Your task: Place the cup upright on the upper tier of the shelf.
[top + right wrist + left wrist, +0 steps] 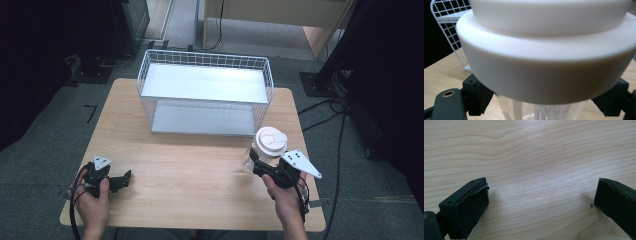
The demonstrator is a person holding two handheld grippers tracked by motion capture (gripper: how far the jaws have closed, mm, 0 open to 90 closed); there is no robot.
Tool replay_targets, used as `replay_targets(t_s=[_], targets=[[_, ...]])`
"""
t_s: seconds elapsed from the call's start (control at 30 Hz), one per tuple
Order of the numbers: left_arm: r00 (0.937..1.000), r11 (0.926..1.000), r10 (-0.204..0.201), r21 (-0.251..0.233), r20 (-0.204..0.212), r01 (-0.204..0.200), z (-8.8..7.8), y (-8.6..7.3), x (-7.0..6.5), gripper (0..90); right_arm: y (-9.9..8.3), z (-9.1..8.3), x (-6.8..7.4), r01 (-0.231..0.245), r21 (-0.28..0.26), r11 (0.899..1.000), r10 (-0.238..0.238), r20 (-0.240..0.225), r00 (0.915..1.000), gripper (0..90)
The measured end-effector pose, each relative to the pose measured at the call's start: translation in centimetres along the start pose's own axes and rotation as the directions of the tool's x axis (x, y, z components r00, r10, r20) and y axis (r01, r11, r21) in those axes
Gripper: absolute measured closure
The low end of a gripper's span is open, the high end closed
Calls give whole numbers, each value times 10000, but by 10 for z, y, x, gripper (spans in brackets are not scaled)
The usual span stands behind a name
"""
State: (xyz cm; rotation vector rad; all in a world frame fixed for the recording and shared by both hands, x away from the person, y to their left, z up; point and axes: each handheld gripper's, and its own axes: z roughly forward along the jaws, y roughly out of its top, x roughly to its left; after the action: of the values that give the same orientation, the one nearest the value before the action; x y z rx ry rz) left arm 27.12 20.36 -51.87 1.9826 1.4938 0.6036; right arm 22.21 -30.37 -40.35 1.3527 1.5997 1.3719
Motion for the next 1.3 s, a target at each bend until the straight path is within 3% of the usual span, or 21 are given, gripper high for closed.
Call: replay_targets(t_s=[0.77,1.3], targets=[[10000,10000,15,-15,-10,-15,0,0,0,0,33,25,30,405,-404,9984,-418,-337,9986,161],[10000,10000,21,0,-9,-21,0,0,0,0,56,37,49,688,-1128,9912,-700,-71,9975,162]])
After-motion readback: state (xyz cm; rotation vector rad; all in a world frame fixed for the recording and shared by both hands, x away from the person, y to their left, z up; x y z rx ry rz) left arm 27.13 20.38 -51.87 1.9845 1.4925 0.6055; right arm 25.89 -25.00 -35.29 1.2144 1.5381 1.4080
